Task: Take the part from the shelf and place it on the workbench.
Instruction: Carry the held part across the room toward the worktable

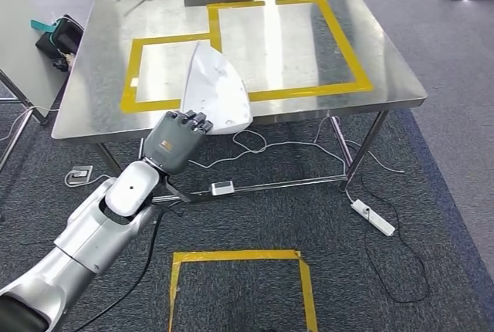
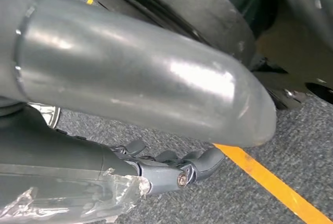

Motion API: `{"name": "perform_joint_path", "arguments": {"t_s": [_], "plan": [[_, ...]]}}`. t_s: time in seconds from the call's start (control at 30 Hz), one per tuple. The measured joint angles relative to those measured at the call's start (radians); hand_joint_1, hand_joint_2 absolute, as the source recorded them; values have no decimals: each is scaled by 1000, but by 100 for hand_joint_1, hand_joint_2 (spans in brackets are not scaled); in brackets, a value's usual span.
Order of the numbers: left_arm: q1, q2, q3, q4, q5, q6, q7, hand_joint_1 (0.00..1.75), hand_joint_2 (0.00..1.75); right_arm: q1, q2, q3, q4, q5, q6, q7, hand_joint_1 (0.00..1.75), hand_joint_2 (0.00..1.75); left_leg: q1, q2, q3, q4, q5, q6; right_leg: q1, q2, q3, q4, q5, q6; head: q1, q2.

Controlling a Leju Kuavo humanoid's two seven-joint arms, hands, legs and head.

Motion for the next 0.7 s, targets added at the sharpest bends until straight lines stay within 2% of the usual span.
{"name": "perform_joint_path", "arguments": {"t_s": [0.07, 0.1, 0.13, 0.17, 0.2, 0.23, 0.3, 0.33, 0.4, 0.47, 0.6, 0.67, 0.7], "plan": [[1, 0, 4, 4, 0, 0, 3, 175, 175, 0, 0, 0, 0, 1, 0, 0, 0, 0, 9, -1, 0, 12, -9, -17, -10, 4, 53, -117, 61, 14, 1, 0], [0, 0, 7, 6, 0, 1, 4, 175, 175, -1, 1, 0, 0, 1, 0, -1, 0, 0, 11, -2, -3, 22, -15, -28, -13, 10, 76, -171, 72, 12, 2, 0], [0, 0, 11, 7, 0, 1, 5, 175, 175, -2, 3, 0, 1, 1, 0, -1, 0, 0, 12, -3, -6, 30, -22, -37, -15, 15, 94, -204, 75, 5, 3, 0], [-1, 0, 15, 8, -1, 2, 5, 175, 175, -1, 4, 0, 1, 1, -1, -1, 0, 0, 12, -4, -9, 36, -27, -44, -14, 18, 100, -214, 69, -6, 4, 0], [0, 0, 18, 9, -1, 2, 5, 175, 175, 0, 5, 0, 1, 2, -2, -1, 0, 0, 11, -4, -9, 39, -30, -48, -12, 17, 101, -212, 63, -23, 5, 0], [0, 0, 21, 10, -1, 3, 6, 175, 175, 2, 5, -1, 1, 2, -2, 0, 0, 0, 12, -4, -9, 39, -33, -52, -13, 15, 107, -208, 68, -34, 4, 0], [0, 1, 23, 10, 0, 3, 6, 175, 175, 3, 5, -1, 1, 2, -3, 0, 0, 0, 11, 14, -22, 70, -34, -59, -12, 13, 119, -207, 66, -48, 0, 0], [-1, 1, 24, 10, 1, 3, 7, 175, 175, 3, 5, -2, 1, 2, -3, 0, 0, 0, 10, 26, -47, 110, -40, -62, -11, 12, 128, -207, 62, -53, -3, 0], [0, 1, 25, 11, 2, 2, 8, 175, 175, 4, 5, -2, 1, 2, -4, 0, 0, 0, 8, 44, -128, 229, -69, -64, -7, 8, 144, -208, 48, -60, -8, 0], [5, 1, 25, 11, 2, 2, 10, 175, 175, 6, 4, -2, 1, 2, -4, 0, 0, 0, 8, 47, -185, 305, -96, -63, -5, 5, 154, -209, 37, -63, -8, 0], [8, 1, 25, 11, 3, 1, 10, 175, 175, 7, 4, -2, 1, 2, -4, 0, 0, 0, 7, 47, -202, 323, -105, -61, -4, 4, 160, -209, 32, -64, -8, 0], [13, 2, 25, 11, 4, 1, 13, 175, 175, 8, 4, -2, 1, 2, -4, 0, 0, 0, 5, 47, -215, 319, -104, -56, -2, 4, 173, -209, 22, -65, -8, 0], [16, 3, 31, 11, 6, 1, 16, 175, 175, 10, 6, -2, 2, 2, -4, 0, 0, 0, -8, 49, -202, 247, -50, -39, 0, 3, 195, -213, 5, -63, -9, 0]]}}
